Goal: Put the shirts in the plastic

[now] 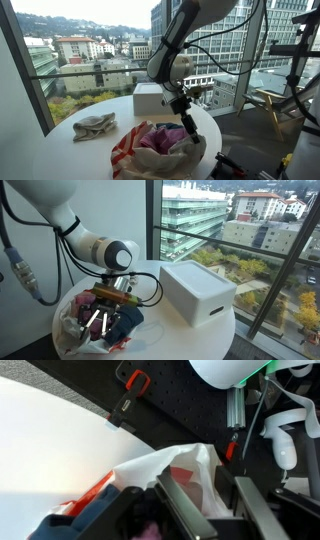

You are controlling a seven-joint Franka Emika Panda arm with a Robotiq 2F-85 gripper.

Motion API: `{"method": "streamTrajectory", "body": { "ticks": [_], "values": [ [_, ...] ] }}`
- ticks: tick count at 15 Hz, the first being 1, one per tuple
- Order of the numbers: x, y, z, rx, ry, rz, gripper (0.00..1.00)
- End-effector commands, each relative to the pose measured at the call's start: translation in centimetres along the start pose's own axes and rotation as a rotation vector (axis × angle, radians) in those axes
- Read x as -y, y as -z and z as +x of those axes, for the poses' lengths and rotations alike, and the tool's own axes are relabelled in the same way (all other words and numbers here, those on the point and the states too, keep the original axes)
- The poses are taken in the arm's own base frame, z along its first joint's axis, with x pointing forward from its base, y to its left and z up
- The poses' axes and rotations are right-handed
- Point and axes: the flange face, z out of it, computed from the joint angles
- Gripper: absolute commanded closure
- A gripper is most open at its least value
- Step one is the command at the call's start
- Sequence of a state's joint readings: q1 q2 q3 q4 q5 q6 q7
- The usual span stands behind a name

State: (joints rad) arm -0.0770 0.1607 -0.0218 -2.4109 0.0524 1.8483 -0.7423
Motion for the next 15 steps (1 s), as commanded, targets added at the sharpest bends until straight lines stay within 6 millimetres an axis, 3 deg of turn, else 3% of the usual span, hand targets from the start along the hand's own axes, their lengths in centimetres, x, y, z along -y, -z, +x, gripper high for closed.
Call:
{"method": "streamTrajectory", "body": {
  "ticks": [1,4,9,15],
  "values": [
    [3.2,2.9,-2.3,-0.16,0.046,-0.093,0.19],
    [5.4,5.0,-3.3,-0.297,0.065,-0.122,0.0],
    [8.1,7.2,-3.6,-0.432,0.104,-0.224,0.0],
    [9.7,7.5,-3.7,-0.468,0.139,-0.276,0.0]
  ]
}}
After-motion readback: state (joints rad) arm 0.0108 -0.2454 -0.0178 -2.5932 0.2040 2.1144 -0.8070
